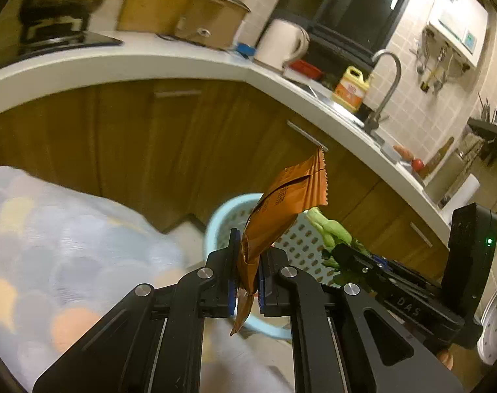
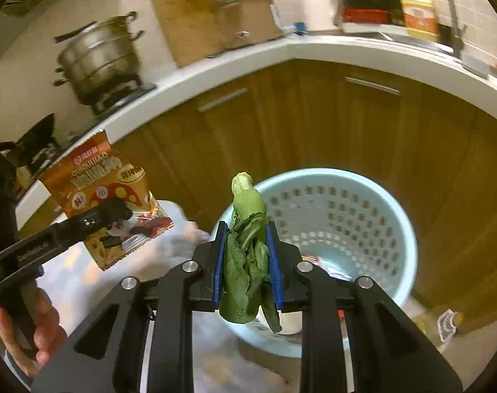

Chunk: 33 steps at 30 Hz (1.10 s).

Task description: Collect trash

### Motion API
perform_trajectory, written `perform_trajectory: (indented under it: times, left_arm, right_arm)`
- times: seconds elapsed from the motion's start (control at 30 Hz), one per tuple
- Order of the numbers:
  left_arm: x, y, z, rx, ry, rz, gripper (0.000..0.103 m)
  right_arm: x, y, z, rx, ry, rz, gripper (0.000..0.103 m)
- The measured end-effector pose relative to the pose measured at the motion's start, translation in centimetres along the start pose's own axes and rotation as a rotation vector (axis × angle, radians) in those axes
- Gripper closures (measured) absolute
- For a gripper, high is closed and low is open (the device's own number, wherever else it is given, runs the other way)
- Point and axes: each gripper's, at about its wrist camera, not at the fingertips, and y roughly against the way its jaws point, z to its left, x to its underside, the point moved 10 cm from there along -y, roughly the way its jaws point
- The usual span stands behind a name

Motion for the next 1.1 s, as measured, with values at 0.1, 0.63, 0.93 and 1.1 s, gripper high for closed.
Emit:
perform_trajectory:
  times: [0.1, 0.63, 0.93, 1.1]
  left_arm:
    - [0.2, -2.2, -1.4, 0.001, -0.015, 0.034, 0.095]
    - [3.1, -6.4, -3.7, 0.014, -0.074, 0.171, 0.051]
    - [2.3, -1.7, -3.2, 0.004, -0.065, 0.088, 0.051]
    - [1.3, 2.8, -2.5, -0.026, -0.058, -0.001, 0.044]
  right_arm:
    - [0.1, -0.7, -2.0, 0.018, -0.030, 0.016, 0.083]
    - [0.8, -1.2, -6.0, 0.017, -0.145, 0.068, 0.076]
    - [-0.4, 1.7, -2.5, -0.018, -0.092, 0.014, 0.076]
    - [-1.2, 3.9, 1.3, -0.040, -0.041, -0.024, 0.076]
